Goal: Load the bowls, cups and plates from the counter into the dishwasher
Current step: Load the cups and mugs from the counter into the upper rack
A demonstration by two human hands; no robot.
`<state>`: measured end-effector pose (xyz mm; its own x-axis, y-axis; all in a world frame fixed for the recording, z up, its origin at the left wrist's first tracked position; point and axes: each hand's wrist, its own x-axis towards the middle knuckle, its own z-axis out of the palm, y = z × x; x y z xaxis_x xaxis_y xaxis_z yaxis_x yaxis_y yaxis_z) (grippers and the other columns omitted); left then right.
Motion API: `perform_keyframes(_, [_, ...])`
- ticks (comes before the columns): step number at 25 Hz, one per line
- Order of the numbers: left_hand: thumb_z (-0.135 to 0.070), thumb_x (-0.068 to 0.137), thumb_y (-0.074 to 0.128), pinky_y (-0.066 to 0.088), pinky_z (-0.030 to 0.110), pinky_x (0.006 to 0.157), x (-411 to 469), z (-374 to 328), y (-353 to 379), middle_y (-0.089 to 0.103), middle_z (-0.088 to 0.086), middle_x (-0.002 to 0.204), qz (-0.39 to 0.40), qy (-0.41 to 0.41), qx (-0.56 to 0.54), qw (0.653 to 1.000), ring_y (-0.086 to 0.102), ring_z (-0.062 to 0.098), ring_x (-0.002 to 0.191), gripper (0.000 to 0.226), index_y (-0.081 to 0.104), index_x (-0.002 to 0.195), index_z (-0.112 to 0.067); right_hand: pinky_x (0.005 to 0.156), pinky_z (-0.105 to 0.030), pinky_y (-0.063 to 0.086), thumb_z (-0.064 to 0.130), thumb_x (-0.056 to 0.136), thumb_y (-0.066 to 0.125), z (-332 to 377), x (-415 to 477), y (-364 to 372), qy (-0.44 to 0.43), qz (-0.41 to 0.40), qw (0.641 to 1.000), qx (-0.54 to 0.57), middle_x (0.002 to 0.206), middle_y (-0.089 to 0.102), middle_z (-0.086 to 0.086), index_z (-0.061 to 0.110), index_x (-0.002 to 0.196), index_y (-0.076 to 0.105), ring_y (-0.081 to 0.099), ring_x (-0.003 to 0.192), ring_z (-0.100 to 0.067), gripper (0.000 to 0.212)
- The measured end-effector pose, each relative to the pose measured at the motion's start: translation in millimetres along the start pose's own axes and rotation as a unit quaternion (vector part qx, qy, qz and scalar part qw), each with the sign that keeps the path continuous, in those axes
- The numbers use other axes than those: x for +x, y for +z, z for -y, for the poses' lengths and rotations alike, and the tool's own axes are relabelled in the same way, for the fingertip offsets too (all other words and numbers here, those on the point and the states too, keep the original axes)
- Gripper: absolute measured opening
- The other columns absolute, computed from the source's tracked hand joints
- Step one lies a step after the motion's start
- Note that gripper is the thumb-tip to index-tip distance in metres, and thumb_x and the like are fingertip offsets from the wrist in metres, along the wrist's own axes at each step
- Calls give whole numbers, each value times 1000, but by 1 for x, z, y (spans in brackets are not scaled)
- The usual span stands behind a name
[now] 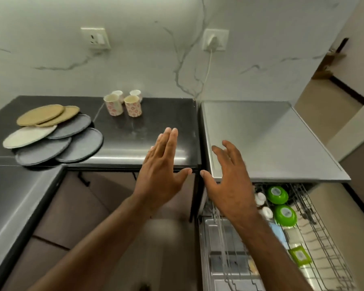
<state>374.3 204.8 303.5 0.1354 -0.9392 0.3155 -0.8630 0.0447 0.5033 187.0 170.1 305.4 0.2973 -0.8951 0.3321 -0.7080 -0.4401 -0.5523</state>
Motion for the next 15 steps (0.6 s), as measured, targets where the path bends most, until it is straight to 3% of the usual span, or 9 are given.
perform_keyframes(4, [-45,92,71,22,48,127,16,48,-51,0,0,173,-24,9,23,999,2,18,160,105,0,165,-22,115,-30,28,41,94,67,57,38,18,-15,7,1000,-11,165,16,8,27,152,37,22,149,-11,67])
perform_keyframes(8, [-46,90,72,23,45,127,36,115,-97,-3,-6,170,-53,15,41,998,5,19,159,107,-1,165,-22,111,-21,18,41,94,66,107,78,61,-23,13,1000,-4,166,14,8,29,153,35,19,149,-9,68])
perform_keyframes(15, [-49,90,71,26,46,126,66,217,-135,-1,-3,173,-48,-25,33,998,6,19,159,110,-7,164,-31,116,-27,25,37,91,71,160,126,130,-8,25,999,21,164,21,7,30,152,37,26,148,-12,70])
